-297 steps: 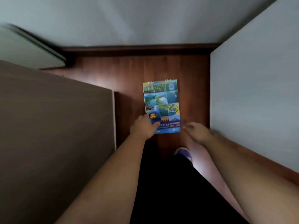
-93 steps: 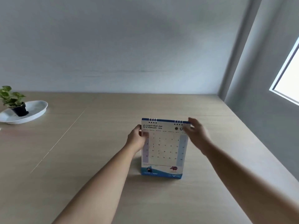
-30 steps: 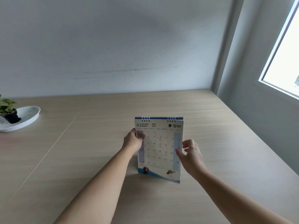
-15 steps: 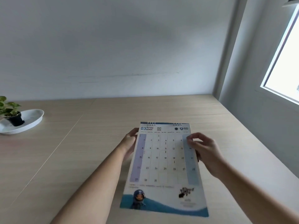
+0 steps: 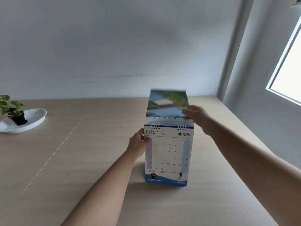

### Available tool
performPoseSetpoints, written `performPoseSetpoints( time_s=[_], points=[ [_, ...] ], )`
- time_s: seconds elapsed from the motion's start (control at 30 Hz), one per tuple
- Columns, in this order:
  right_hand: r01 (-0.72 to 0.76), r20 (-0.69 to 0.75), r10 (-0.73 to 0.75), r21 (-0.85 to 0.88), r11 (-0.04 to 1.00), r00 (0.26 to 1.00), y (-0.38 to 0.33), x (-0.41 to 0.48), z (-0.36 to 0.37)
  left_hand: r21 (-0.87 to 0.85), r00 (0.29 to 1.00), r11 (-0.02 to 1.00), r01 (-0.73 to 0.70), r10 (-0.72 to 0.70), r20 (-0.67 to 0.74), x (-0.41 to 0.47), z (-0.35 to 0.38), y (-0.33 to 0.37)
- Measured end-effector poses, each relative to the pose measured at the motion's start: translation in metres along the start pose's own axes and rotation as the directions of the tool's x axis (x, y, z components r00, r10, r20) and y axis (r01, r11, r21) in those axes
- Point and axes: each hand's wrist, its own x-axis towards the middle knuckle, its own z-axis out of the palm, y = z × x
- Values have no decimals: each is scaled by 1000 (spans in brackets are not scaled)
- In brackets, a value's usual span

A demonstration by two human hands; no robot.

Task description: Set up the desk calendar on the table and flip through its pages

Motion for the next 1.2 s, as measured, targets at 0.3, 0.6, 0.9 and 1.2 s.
performPoseSetpoints(
  time_s=[0.3,0.6,0.9,1.2],
  points=[
    [-32,-208,15,-77,996,978,98,-47,26,10,994,999,-30,31,-102,3,5,-8],
    [-89,-132,58,-238,967,990,107,-38,36,31,992,999,10,-6,-128,18,-1,-6],
    [-127,-116,97,-284,950,989,109,-38,38,36,994,999,40,-37,-100,20,-3,-12],
    [-130,-181,92,-212,969,979,113,-48,32,74,970,968,240,-242,11,-6,-2,-33]
  ],
)
